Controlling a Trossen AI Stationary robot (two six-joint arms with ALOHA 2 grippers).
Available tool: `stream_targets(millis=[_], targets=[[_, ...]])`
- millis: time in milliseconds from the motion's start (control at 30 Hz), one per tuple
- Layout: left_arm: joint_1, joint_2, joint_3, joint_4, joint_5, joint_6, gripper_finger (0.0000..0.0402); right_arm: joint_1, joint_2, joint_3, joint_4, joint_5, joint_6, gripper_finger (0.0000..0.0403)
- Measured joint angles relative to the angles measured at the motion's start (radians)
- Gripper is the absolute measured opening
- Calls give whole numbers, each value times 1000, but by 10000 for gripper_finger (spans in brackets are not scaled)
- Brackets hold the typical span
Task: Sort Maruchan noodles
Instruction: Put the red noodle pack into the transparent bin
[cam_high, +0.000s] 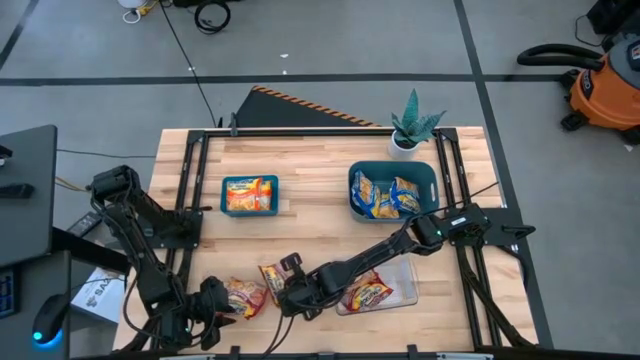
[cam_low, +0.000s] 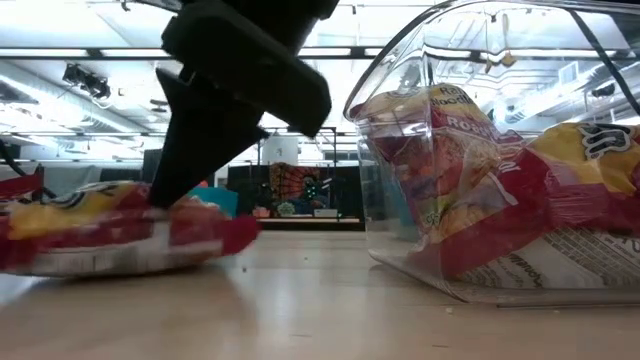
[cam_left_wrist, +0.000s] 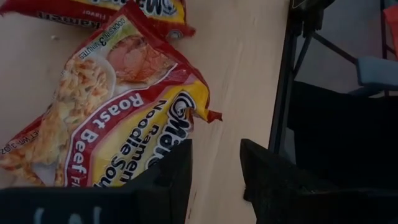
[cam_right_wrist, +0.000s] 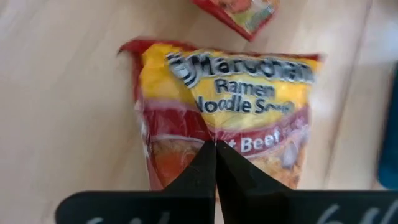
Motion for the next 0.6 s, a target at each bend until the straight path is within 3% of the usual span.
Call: stream_targets(millis=[433,600], targets=[[1,0,0,5,1,-3,141,23,-28,111,-166,126,-12,5],[1,0,0,24,5,-2,141,55,-75,142,-286,268,-15,5]])
